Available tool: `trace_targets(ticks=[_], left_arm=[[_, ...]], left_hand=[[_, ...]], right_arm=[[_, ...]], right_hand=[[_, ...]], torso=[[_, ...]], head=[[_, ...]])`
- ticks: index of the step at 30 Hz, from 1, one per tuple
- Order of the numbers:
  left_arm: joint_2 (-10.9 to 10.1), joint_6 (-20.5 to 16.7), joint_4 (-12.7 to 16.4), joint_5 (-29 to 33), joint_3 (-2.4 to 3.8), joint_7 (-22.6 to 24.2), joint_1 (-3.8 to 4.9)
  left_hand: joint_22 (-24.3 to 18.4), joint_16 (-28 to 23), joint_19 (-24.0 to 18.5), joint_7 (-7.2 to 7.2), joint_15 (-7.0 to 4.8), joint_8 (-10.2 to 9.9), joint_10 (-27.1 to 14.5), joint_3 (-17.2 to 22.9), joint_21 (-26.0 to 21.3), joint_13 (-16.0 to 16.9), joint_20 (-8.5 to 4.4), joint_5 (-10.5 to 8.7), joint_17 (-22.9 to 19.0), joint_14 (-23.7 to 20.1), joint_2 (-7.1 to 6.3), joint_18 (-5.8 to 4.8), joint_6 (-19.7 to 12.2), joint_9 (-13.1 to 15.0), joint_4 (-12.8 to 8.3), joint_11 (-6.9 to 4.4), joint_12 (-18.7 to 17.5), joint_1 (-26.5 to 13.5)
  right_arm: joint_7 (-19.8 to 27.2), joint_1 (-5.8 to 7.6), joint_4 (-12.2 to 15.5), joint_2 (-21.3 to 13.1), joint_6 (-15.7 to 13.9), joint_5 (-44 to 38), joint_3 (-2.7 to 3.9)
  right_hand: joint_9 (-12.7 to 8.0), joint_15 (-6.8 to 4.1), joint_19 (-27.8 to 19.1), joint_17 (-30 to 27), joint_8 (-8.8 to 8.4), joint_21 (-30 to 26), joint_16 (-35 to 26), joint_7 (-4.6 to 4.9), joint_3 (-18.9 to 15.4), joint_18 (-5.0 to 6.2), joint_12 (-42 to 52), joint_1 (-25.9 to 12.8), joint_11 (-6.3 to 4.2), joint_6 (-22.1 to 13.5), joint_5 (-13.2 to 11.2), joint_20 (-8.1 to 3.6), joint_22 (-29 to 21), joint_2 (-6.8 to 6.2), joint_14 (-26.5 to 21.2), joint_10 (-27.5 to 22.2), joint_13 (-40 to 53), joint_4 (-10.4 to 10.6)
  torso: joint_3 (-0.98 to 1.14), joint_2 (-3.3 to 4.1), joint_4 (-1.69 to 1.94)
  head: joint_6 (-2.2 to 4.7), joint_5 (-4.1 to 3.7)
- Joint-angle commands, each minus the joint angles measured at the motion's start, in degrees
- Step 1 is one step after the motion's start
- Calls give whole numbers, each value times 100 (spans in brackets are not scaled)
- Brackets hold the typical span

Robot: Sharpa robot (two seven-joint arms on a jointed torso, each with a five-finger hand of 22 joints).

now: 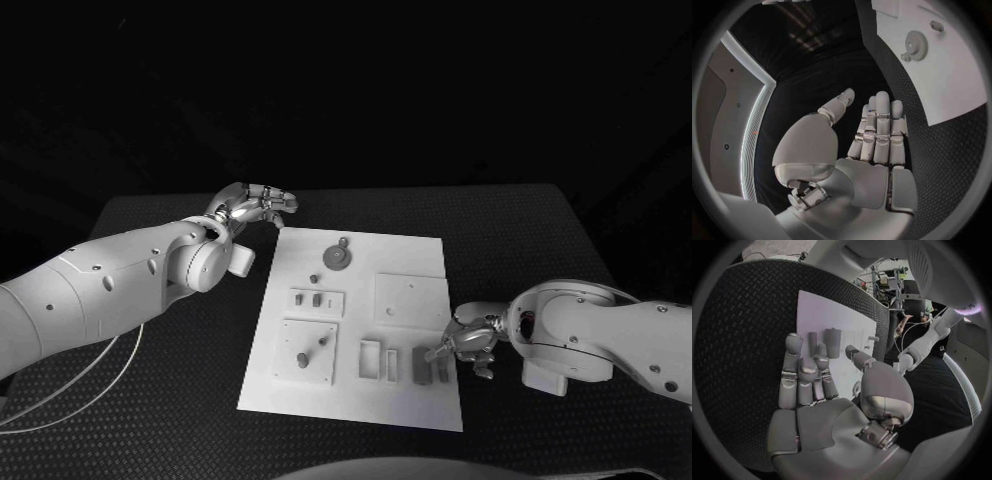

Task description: Assemble the parts on the task board

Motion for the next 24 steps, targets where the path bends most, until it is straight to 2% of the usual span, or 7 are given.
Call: trace_targets(ticks=[1,10,14,17,24], left_arm=[[8,74,19,33,3,27,3],[6,77,35,33,3,25,3],[13,82,38,33,3,21,3],[9,86,46,33,3,20,4],[12,98,54,33,3,8,4]], left_hand=[[6,-20,24,-1,20,-20,-56,0,-24,-8,-25,-29,6,-3,-13,92,-46,4,37,1,-13,-53],[8,-21,23,-1,20,-20,-58,0,-26,-8,-25,-29,8,-3,-13,92,-47,4,40,1,-13,-56],[9,-22,23,-1,20,-20,-58,0,-27,-8,-25,-29,9,-3,-13,92,-48,4,41,1,-13,-57],[10,-22,23,-1,20,-19,-58,-1,-28,-8,-25,-30,10,-4,-13,93,-48,5,43,1,-13,-58],[11,-23,23,-1,20,-19,-59,-2,-29,-8,-25,-30,12,-4,-13,93,-49,5,45,1,-13,-60]], right_arm=[[-34,-4,14,35,-129,-143,-5],[-74,-17,-83,246,-88,-396,-46],[-97,-26,-140,323,-67,-454,-102],[-108,-69,-198,414,-81,-505,-135],[-96,-216,-252,651,-351,-594,-144]], right_hand=[[-9,2,-42,18,-41,29,-43,19,38,90,-38,-43,-6,36,-31,11,129,-37,45,52,14,-34],[-9,7,-59,61,-62,57,-73,24,96,90,-62,-48,-1,36,-32,16,126,-65,54,57,45,-132],[-9,9,-64,70,-67,62,-79,26,100,90,-67,-53,1,35,-32,19,126,-72,55,57,52,-152],[-8,11,-68,79,-70,67,-85,27,106,90,-72,-54,2,35,-32,21,126,-70,57,57,58,-173],[-6,14,-80,104,-80,81,-101,30,118,90,-85,-58,5,36,-32,26,125,-80,60,55,77,-236]], torso=[[-3,2,2],[-6,1,1],[-5,0,1],[-5,0,0],[-1,4,-4]], head=[[-12,8],[-27,28],[-48,43],[-56,45],[-63,71]])
